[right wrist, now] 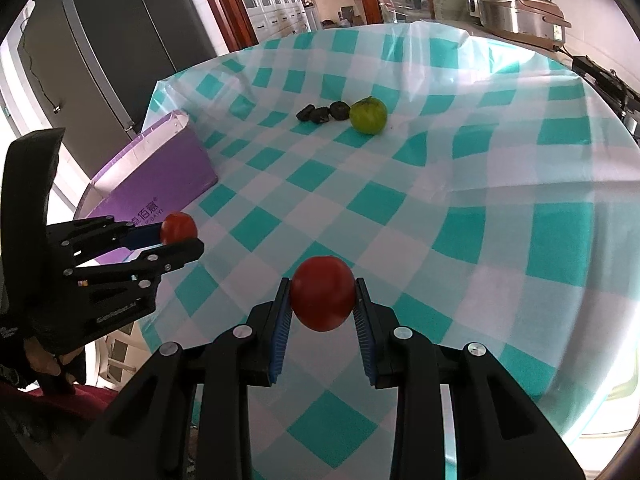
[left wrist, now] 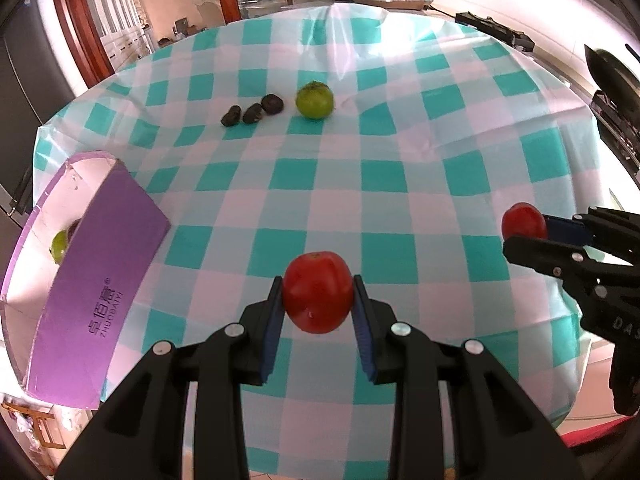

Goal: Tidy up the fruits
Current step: 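Carry both held tomatoes over the purple box, then open both tools to drop the tomatoes into the box, then withdraw both tools from the box toward the green tomato and nuts, then grasp the green tomato with the right tool while the left tool grasps a brown nut, then carry the green tomato and brown nut over the purple box, then open both tools to drop the green tomato and nut into the box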

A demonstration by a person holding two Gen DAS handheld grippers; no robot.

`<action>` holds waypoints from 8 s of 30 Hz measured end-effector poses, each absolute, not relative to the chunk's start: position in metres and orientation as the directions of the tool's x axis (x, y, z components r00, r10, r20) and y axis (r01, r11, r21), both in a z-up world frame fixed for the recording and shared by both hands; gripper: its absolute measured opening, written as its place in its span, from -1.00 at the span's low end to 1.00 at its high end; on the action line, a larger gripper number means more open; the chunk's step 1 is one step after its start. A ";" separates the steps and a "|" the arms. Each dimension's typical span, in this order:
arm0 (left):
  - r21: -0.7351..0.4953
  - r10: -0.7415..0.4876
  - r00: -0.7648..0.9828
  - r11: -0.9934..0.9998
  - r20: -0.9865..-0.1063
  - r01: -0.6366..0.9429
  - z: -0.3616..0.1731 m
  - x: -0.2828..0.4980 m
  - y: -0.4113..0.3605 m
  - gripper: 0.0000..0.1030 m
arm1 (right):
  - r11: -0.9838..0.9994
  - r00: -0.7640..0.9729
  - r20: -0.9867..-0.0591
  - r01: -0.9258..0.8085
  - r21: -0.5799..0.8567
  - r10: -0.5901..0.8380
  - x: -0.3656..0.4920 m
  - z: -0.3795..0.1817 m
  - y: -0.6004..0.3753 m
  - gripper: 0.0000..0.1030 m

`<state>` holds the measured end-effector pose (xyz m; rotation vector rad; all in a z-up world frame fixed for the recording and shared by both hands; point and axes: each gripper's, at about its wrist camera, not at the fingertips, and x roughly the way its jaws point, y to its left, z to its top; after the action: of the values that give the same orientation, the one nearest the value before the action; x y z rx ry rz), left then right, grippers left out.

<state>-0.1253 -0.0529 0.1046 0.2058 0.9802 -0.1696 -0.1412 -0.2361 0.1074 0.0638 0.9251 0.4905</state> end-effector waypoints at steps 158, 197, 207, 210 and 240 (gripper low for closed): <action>-0.007 -0.073 0.552 0.993 -0.831 0.121 -0.003 0.209 0.002 -0.26 | 0.970 0.436 -0.896 0.170 0.174 0.084 0.102 0.029 -0.208 0.19; -0.021 -0.066 0.539 0.996 -0.840 0.089 0.073 -0.162 0.031 -0.25 | 0.892 0.291 -0.899 -0.408 0.193 0.327 -0.132 0.059 -0.163 0.19; -0.011 -0.055 0.636 0.997 -0.770 0.074 0.113 -0.162 0.077 -0.25 | 0.894 0.345 -0.869 -0.397 0.209 0.356 -0.123 0.086 -0.137 0.19; -0.014 -0.053 0.665 0.998 -0.745 0.063 0.128 -0.156 0.102 -0.25 | 0.891 0.376 -0.844 -0.393 0.230 0.383 -0.105 0.103 -0.111 0.19; 0.024 0.021 0.171 1.000 -0.985 0.018 0.058 0.026 0.373 -0.25 | 0.421 0.046 -0.975 -0.906 0.051 0.216 -0.071 0.088 0.280 0.19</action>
<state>0.0262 0.3726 0.0584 0.0324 1.3989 0.0019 -0.0709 0.2804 0.0878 -0.7278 1.2236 0.9835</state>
